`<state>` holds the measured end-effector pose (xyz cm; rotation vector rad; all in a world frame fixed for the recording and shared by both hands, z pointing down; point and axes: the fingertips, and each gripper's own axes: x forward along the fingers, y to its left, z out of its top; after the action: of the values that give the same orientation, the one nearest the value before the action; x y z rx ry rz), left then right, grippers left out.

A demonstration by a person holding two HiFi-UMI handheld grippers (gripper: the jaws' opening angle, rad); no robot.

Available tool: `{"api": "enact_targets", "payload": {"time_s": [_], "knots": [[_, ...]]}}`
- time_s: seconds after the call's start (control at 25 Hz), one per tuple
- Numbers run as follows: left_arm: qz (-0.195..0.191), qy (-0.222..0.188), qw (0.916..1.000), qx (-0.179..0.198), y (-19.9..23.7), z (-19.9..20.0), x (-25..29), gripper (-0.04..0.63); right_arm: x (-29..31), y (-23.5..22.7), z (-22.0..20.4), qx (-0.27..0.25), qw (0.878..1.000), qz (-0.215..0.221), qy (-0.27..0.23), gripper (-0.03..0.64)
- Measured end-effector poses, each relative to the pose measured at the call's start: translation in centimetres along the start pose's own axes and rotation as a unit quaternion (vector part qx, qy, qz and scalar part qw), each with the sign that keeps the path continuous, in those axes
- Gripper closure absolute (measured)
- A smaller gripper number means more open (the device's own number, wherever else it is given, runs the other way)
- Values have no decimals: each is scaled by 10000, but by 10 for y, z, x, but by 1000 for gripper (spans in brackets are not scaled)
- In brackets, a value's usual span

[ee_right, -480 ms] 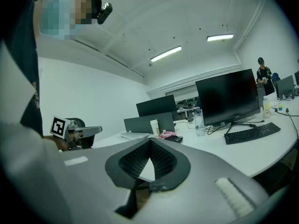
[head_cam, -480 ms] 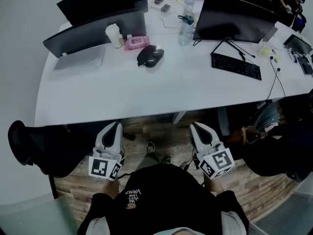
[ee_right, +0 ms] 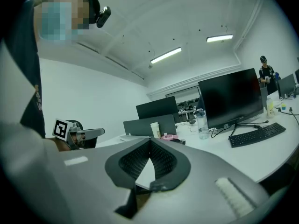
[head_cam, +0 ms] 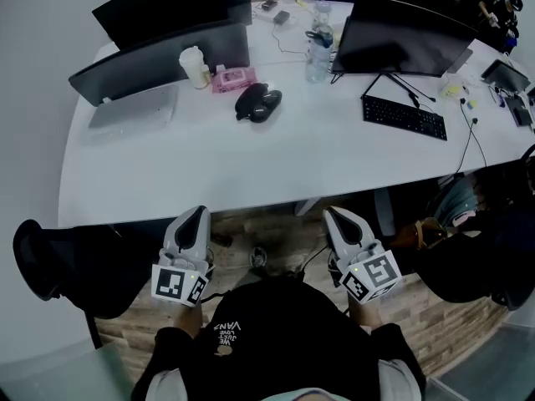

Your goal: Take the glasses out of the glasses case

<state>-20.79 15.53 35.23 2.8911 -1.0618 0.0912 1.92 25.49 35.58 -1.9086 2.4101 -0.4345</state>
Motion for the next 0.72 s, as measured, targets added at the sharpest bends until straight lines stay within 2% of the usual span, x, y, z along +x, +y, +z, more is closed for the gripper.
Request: {"api": "enact_targets", "payload": {"time_s": [0.72], "knots": [[-469,1,9989,37,64,-7,23,594,51,14,1,58,9986,-477,-218,615]]}}
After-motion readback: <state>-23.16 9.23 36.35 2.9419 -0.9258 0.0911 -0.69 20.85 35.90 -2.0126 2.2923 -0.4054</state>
